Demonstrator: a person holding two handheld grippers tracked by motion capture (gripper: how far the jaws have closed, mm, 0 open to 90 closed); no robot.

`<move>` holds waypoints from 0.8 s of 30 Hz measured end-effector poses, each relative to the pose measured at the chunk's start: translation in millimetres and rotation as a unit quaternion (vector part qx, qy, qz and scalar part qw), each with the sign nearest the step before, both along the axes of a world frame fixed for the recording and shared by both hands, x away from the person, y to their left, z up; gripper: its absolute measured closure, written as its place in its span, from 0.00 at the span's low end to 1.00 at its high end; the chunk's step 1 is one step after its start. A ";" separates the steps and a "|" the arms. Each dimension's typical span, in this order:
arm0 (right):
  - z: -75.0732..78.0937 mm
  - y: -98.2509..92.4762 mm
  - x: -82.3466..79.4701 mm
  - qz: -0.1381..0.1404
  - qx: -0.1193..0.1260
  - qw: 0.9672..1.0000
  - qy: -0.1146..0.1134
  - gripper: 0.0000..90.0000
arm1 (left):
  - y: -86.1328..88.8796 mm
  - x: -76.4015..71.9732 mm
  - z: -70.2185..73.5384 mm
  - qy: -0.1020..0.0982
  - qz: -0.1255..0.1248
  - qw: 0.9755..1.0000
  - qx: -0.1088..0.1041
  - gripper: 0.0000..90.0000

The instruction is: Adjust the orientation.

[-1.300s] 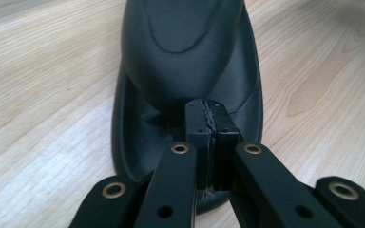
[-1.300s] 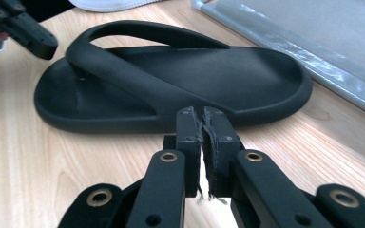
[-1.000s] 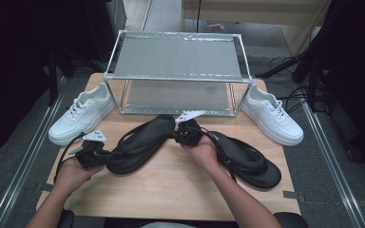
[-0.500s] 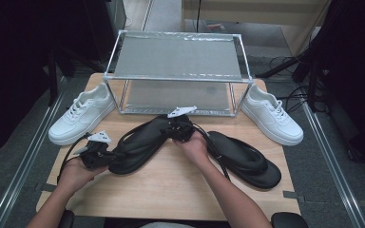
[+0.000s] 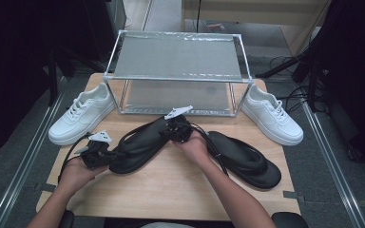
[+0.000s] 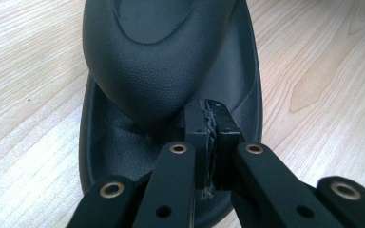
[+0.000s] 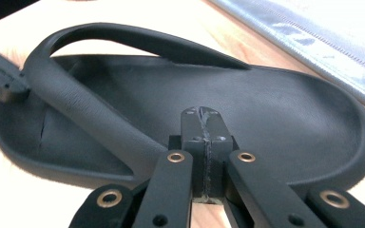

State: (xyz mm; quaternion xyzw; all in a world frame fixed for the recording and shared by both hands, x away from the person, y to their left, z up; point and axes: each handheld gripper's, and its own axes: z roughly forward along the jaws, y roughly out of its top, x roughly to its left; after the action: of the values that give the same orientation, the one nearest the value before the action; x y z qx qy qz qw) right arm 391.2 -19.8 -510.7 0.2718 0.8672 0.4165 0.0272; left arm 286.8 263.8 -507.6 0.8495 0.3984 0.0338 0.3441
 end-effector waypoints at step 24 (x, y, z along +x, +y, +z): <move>6.5 -21.7 -50.0 0.041 -0.024 0.999 0.010 1.00 | -6.8 21.5 -1.8 0.022 0.025 0.999 -0.018 0.99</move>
State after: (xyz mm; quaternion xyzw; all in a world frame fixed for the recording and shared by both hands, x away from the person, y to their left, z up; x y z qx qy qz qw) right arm 341.2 -41.5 -504.1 0.2399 0.8874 0.3936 0.0077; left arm 308.3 257.0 -509.5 0.8335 0.4274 0.0164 0.3498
